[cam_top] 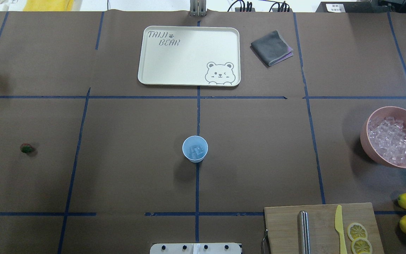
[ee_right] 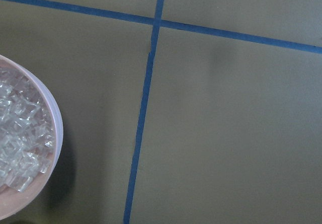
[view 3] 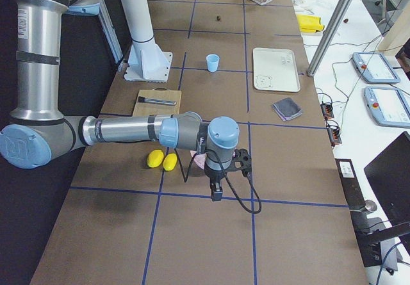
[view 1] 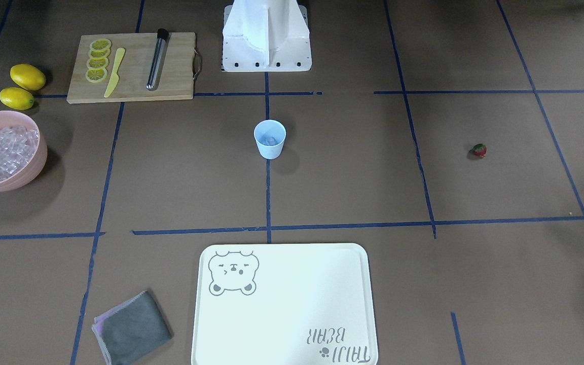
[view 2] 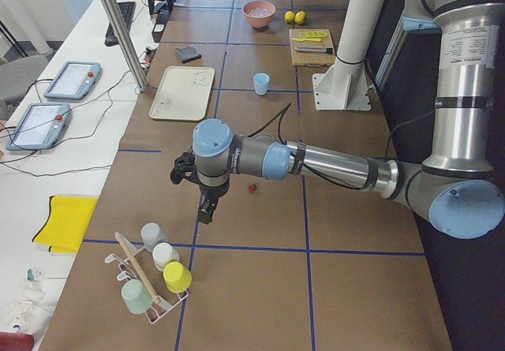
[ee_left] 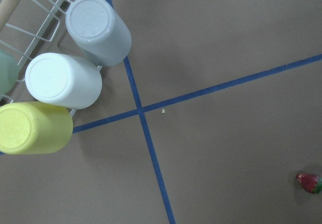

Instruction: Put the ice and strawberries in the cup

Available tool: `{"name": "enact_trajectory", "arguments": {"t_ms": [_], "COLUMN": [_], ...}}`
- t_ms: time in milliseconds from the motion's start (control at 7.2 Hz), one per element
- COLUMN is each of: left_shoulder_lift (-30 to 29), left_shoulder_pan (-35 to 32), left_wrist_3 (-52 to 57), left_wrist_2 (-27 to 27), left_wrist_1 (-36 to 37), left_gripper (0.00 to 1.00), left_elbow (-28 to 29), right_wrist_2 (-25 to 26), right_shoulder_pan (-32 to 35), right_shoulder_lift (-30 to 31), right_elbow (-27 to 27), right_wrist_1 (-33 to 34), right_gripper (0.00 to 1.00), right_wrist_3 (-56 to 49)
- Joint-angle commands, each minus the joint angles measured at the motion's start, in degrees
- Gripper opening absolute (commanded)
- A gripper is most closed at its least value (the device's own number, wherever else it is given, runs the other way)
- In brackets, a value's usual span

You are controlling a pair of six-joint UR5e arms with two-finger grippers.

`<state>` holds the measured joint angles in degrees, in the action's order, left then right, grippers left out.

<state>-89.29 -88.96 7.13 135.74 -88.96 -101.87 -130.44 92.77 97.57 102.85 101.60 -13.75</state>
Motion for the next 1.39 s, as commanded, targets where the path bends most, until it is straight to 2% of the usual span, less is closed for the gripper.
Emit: {"name": "enact_trajectory", "arguments": {"t_ms": [0,278,555,694,833,1110,1249], "left_shoulder_lift": [-0.3,1.8,1.8,1.8,1.9,3.5,3.5], "left_shoulder_pan": [0.0,0.2,5.3,9.9,15.3,25.2,29.5], "left_wrist_3": [-8.8,-9.4,-18.3,-24.8,-32.3,-40.4,-43.6], "left_wrist_2": [4.1,4.4,1.8,-1.0,-6.0,-8.7,-10.6], "left_wrist_1": [-0.3,-1.6,-2.1,-5.0,-9.0,-16.6,-17.7], "left_gripper": [1.0,1.0,1.0,1.0,1.0,1.0,1.0], "left_elbow": [-1.0,-3.2,-4.5,-5.0,-5.2,-4.2,-4.2], "right_wrist_2": [-1.9,-1.9,-1.9,-1.9,-1.9,-1.8,-1.8], "right_shoulder_pan": [0.8,0.9,0.9,0.9,0.8,0.9,0.8], "right_shoulder_lift": [0.5,0.7,1.0,1.3,1.4,1.5,1.5], "right_elbow": [0.2,0.2,0.2,0.2,0.2,0.2,0.2], "right_wrist_1": [0.0,0.0,0.0,0.0,-0.1,-0.1,-0.1], "right_gripper": [1.0,1.0,1.0,1.0,1.0,1.0,1.0], "right_wrist_3": [0.0,-0.1,-0.2,-0.2,-0.3,-0.3,-0.3]}}
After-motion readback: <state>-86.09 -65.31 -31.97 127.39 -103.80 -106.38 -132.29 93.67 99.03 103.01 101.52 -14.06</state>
